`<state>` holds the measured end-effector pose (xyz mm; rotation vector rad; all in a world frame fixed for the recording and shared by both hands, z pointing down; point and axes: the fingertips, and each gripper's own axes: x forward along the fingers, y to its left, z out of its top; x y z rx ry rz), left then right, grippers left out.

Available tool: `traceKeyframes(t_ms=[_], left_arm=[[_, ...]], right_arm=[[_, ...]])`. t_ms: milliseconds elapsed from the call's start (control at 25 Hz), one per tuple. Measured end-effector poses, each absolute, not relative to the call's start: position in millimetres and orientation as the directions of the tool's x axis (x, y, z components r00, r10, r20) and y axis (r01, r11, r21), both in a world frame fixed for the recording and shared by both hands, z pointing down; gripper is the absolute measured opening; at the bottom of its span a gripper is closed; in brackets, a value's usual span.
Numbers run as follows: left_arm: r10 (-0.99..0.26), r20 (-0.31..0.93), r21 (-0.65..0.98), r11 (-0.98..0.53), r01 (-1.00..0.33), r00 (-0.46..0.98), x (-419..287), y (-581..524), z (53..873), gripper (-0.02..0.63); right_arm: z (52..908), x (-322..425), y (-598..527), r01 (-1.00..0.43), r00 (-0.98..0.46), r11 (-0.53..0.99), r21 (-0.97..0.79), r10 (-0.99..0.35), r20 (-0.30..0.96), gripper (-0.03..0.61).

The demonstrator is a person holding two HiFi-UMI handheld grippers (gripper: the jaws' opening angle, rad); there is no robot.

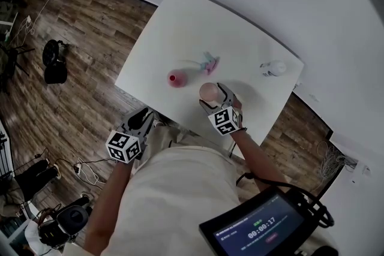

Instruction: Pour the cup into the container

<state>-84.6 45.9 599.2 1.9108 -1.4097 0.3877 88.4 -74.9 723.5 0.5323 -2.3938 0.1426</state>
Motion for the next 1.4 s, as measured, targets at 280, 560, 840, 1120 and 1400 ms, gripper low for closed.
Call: traceKeyframes(t_ms=[280, 560, 840, 1120, 1400], left_arm=[[-0.7, 0.618, 0.371, -0.14, -0.918, 0.356, -86, 47, 599, 0.106], [-0.697, 0.623, 0.37, -0.139, -0.919, 0.356, -88, 45, 601, 0.106], [-0.693, 0.629, 0.367, -0.133, -0.921, 0.351, -92, 48, 602, 0.106], [-0.69, 0.632, 0.368, -0.133, -0.92, 0.353, -93, 46, 603, 0.106], [-0.688, 0.634, 0.369, -0.134, -0.92, 0.355, -93, 45, 605, 0.106]], right_arm=[[725, 85, -76, -0.413, -0.69, 0.91, 0.034, -0.337, 0.64, 0.42], [732, 82, -78, -0.414, -0.688, 0.91, 0.027, -0.332, 0.645, 0.42], [738, 75, -80, -0.411, -0.688, 0.911, 0.024, -0.327, 0.648, 0.419], [741, 66, -85, -0.415, -0.69, 0.91, 0.019, -0.328, 0.646, 0.419], [743, 61, -85, -0.426, -0.691, 0.905, 0.015, -0.336, 0.64, 0.419]])
